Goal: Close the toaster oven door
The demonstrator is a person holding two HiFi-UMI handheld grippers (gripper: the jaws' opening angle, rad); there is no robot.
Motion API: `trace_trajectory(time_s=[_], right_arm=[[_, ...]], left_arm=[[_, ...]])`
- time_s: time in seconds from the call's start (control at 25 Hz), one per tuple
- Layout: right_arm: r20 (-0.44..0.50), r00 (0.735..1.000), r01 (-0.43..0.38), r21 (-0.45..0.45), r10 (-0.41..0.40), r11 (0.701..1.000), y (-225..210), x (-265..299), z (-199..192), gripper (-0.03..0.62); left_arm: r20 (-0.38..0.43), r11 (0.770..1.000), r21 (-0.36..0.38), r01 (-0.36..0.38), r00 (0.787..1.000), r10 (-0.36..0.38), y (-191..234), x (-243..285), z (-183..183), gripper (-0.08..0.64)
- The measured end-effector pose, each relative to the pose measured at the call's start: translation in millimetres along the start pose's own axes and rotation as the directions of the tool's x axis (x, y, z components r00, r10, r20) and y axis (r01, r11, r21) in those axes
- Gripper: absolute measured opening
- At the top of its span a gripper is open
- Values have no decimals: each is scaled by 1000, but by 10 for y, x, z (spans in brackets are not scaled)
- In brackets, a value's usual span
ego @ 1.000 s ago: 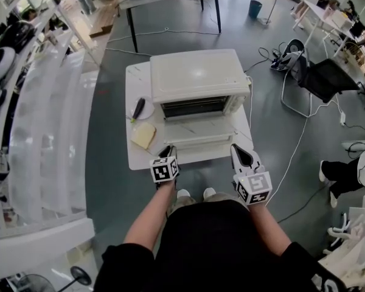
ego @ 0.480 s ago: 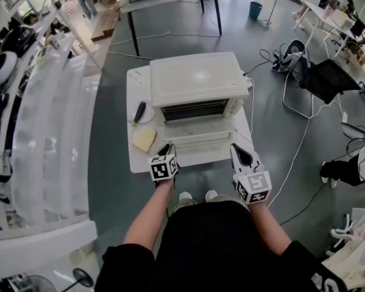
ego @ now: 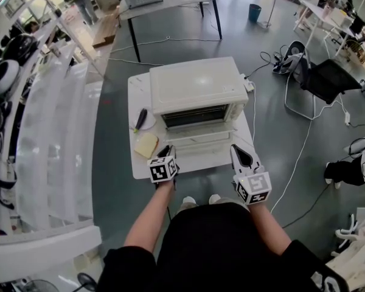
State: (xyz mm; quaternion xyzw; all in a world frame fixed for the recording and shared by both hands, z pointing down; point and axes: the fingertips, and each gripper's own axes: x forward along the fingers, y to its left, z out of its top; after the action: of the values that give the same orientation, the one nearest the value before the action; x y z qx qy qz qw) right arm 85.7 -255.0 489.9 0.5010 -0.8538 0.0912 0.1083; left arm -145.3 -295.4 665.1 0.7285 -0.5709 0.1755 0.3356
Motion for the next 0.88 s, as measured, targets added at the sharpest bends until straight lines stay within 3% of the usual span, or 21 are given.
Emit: trace_trajectory(time_s=[0.52,0.88], right_arm=[[2,1000,-21,-10,22,1000,42,166,63,21],[-3,999,50,-17,-50,999,-73,204,83,21]], left_arm=[[19,1000,8,23,1000,-23,-22,43,348,83],[48,999,49,0,999,-2,-7,68,514,83]])
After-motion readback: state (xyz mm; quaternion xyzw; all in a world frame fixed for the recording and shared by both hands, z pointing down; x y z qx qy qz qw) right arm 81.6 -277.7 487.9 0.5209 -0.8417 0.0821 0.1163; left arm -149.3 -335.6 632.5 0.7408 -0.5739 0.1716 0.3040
